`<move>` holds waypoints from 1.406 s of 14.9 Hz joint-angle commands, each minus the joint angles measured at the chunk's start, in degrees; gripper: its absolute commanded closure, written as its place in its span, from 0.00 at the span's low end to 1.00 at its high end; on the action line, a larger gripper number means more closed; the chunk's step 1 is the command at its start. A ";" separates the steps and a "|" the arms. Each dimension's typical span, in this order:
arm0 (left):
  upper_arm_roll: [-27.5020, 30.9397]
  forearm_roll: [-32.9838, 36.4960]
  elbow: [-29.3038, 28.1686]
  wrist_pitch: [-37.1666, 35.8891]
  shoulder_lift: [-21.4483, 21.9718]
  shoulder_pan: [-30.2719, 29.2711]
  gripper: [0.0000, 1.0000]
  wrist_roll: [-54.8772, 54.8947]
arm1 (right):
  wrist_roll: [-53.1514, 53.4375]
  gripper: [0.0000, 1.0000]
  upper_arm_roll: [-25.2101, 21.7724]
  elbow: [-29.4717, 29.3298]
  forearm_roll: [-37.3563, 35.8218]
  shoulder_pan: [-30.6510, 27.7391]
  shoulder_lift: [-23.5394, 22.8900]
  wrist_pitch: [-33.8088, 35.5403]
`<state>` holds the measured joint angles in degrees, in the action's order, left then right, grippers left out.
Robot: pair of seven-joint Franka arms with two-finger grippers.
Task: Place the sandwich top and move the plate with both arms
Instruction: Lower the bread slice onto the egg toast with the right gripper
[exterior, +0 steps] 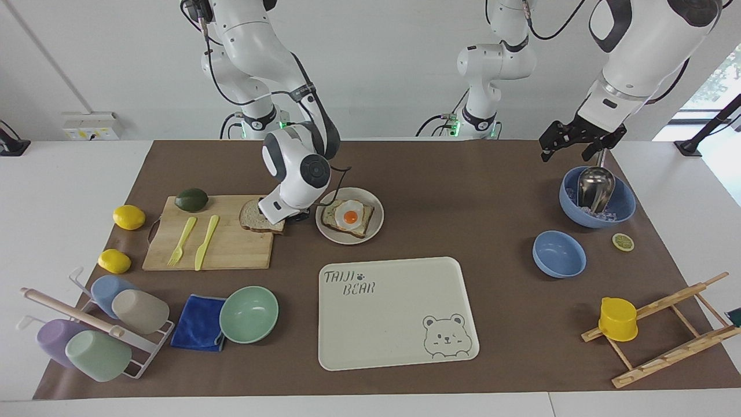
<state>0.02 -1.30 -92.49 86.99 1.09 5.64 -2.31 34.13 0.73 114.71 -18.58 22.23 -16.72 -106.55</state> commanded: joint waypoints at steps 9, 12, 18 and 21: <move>-0.11 0.86 -1.64 0.99 1.55 -0.28 0.00 0.11 | 1.20 1.00 4.63 -24.71 7.24 6.76 -5.07 18.75; -0.11 0.86 -1.64 0.99 1.55 -0.28 0.00 0.11 | 3.65 1.00 4.72 -24.01 7.42 9.50 -5.16 14.98; -0.11 0.86 -1.64 0.99 1.55 -0.28 0.00 0.11 | 6.38 1.00 4.81 -17.25 9.43 9.50 -4.46 3.21; -0.11 0.86 -1.64 0.99 1.55 -0.28 0.00 0.02 | 10.25 1.00 4.81 -16.89 14.01 9.24 -4.46 0.12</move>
<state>0.02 -1.30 -92.49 86.99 1.09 5.64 -2.31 42.22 5.10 96.04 -7.31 32.48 -22.11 -104.07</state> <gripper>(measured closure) 0.000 0.894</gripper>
